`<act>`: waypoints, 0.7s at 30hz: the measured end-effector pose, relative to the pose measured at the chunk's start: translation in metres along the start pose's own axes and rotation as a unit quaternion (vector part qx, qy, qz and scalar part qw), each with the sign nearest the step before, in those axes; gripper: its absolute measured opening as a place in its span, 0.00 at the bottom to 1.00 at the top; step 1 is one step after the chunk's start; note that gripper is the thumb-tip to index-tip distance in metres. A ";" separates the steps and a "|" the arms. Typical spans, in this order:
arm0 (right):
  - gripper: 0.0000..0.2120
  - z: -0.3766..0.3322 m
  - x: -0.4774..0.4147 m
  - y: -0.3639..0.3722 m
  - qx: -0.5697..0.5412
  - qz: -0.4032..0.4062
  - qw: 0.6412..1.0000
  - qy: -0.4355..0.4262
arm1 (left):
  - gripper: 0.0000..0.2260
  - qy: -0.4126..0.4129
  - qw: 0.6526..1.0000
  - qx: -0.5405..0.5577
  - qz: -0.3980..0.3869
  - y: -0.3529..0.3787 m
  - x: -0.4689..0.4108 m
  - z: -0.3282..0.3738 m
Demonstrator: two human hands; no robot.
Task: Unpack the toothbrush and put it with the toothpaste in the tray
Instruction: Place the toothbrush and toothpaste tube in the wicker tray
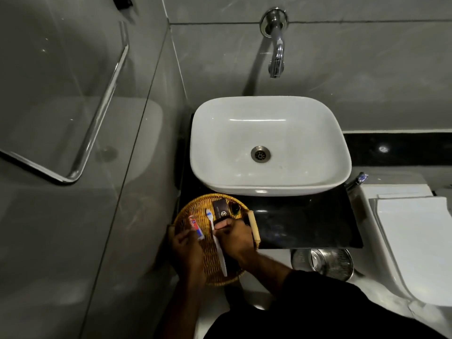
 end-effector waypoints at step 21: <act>0.15 -0.004 -0.020 0.009 0.232 -0.053 0.950 -0.203 | 0.15 0.283 0.908 -0.307 -0.036 0.019 -0.025 -0.010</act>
Point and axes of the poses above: each hand's wrist, its own x-axis away from the middle knuckle, its own y-axis out of the palm, z = x × y, the point moved 1 cm from there along -x, towards the middle knuckle, and after that the axes turned 10 degrees about z, right-handed, at the moved point
